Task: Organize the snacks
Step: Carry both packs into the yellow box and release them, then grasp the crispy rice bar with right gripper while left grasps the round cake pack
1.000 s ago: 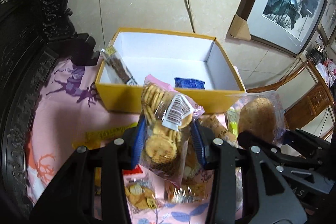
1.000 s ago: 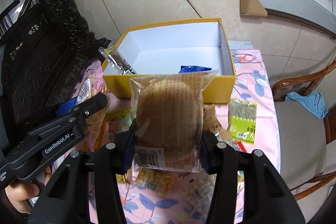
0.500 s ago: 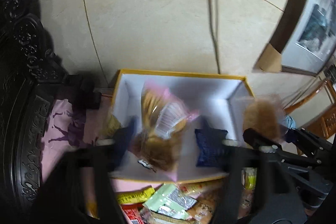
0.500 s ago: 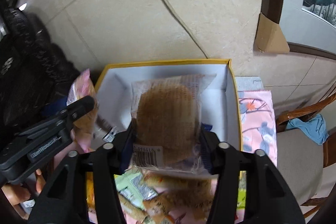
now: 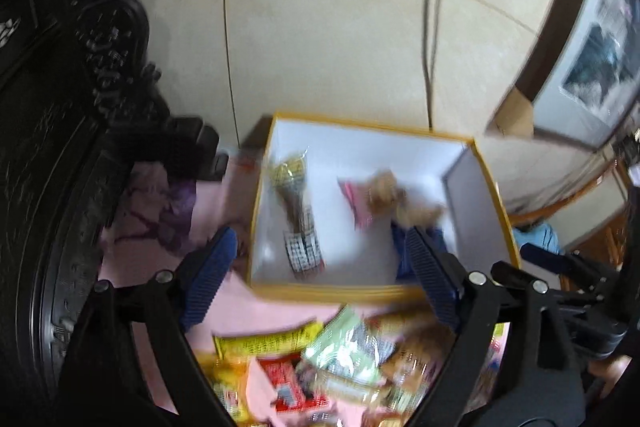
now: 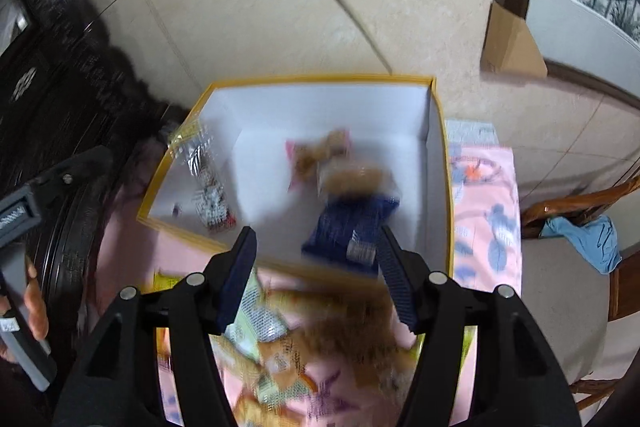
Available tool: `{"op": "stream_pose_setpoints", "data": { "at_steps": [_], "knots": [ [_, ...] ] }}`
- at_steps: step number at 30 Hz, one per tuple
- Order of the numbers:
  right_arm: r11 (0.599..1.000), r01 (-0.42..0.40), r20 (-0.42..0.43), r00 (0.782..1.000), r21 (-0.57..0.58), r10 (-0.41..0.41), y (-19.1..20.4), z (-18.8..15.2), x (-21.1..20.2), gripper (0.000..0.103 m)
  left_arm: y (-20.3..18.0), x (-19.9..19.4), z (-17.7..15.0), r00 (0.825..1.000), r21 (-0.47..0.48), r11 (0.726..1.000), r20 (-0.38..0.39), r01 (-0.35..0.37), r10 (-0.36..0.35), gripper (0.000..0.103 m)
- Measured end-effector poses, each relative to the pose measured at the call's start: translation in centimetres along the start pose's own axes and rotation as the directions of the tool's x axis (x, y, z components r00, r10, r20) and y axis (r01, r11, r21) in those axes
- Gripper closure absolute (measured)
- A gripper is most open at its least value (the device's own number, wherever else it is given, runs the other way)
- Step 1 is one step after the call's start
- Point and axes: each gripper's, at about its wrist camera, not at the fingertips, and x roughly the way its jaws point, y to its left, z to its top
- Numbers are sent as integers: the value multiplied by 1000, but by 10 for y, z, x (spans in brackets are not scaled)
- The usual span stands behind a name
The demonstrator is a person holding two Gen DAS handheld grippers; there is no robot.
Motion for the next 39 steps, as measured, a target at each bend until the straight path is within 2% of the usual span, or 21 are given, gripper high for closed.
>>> {"op": "stream_pose_setpoints", "data": {
  "at_steps": [3,6,10,12,15,17,23,26,29,30,33,39],
  "knots": [
    [1000,-28,-44,999,0,27,2,-36,-6,40,-9,-5,-41,999,26,1000,-35,4,-3,12],
    [998,-69,-112,991,2,69,7,-85,-7,39,-18,-10,-85,997,58,998,-79,1,4,12],
    [983,-174,-228,961,-53,158,28,-154,7,39,-12,-16,-142,988,10,1000,-155,11,-9,12],
    [968,-229,-272,943,-107,193,42,-181,18,39,-3,-17,-173,981,-28,1000,-193,-9,4,12],
    [946,-241,-277,944,-215,178,56,-198,29,39,8,-14,-208,965,-39,999,-260,-38,26,12],
    [934,-254,-280,943,-253,180,58,-198,36,39,14,-12,-225,956,-40,998,-291,-57,42,12],
    [897,-304,-287,934,-320,214,57,-189,57,34,14,-8,-244,944,-29,996,-322,-85,71,12],
    [889,-290,-301,936,-356,184,59,-187,66,33,13,-10,-245,944,-20,996,-321,-93,81,12],
    [890,-285,-346,925,-355,159,57,-191,82,32,9,-8,-245,941,-11,995,-329,-95,86,12],
    [893,-278,-353,924,-353,148,56,-194,85,33,8,-6,-245,939,-10,995,-333,-96,87,12],
    [877,-245,-306,944,-412,120,60,-205,79,50,5,-1,-248,935,-9,995,-345,-94,85,12],
    [931,-174,-288,955,-322,79,48,-228,57,52,-6,16,-252,928,-3,995,-359,-103,95,12]
  ]
}}
